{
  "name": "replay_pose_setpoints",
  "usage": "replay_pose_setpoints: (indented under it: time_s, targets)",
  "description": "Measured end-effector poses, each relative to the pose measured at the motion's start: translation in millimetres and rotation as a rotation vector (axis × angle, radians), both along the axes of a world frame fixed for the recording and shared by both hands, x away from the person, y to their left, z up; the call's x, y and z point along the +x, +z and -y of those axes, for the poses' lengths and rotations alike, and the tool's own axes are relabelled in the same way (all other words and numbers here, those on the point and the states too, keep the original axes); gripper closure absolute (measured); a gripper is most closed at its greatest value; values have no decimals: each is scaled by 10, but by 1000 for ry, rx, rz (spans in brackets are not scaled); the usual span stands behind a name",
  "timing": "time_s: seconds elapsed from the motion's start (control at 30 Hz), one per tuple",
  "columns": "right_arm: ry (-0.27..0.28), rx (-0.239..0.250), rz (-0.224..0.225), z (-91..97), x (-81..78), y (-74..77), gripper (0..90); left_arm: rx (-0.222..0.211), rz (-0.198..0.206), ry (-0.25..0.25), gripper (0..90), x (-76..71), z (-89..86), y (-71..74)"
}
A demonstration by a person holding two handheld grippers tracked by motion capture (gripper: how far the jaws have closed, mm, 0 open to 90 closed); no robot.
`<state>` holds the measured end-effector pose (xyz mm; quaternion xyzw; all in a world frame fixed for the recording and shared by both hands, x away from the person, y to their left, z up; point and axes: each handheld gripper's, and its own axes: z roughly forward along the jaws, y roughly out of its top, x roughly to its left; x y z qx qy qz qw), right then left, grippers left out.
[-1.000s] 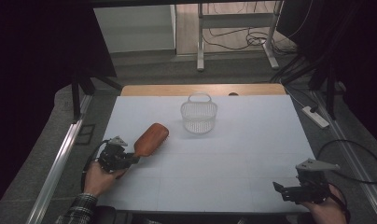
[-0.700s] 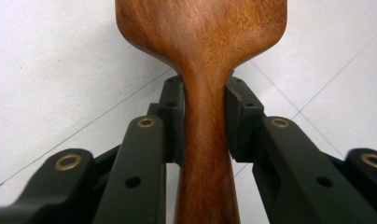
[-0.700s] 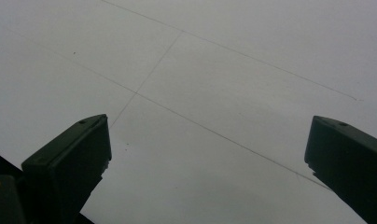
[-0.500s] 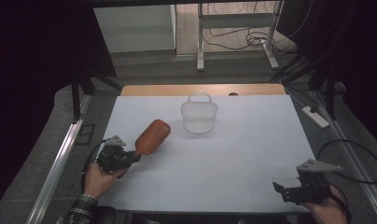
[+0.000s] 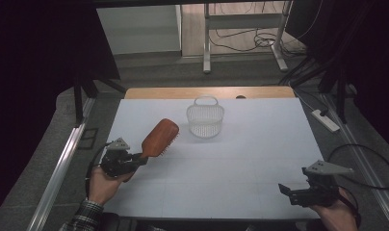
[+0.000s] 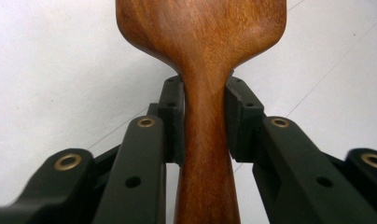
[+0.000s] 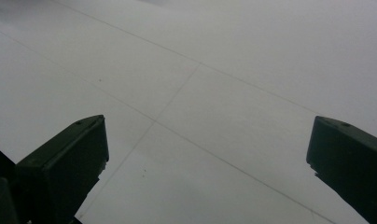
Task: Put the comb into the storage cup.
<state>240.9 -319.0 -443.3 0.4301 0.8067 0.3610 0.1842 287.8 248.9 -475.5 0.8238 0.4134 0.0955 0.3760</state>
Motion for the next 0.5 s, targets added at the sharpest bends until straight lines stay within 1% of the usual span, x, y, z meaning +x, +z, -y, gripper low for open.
replay_pose_setpoints:
  time_s: [0.07,0.17,0.23,0.3,0.37,0.43,0.5]
  targets:
    - [13,6,11,-16,12,18,0,-4,5,-4,711,-3,11,13]
    - [47,17,33,-65,29,35,0,-8,16,-13,711,-12,46,37]
    - [56,18,36,-79,38,38,0,-11,20,-14,711,-16,71,47]
    - [69,30,45,-117,63,49,0,-14,27,-18,711,-19,101,59]
    - [81,51,49,-138,83,65,0,-18,34,-20,711,-24,135,74]
    - [102,84,39,-166,110,92,0,-20,40,-22,711,-25,154,83]
    - [113,106,38,-189,132,112,0,-34,42,-28,711,-23,192,102]
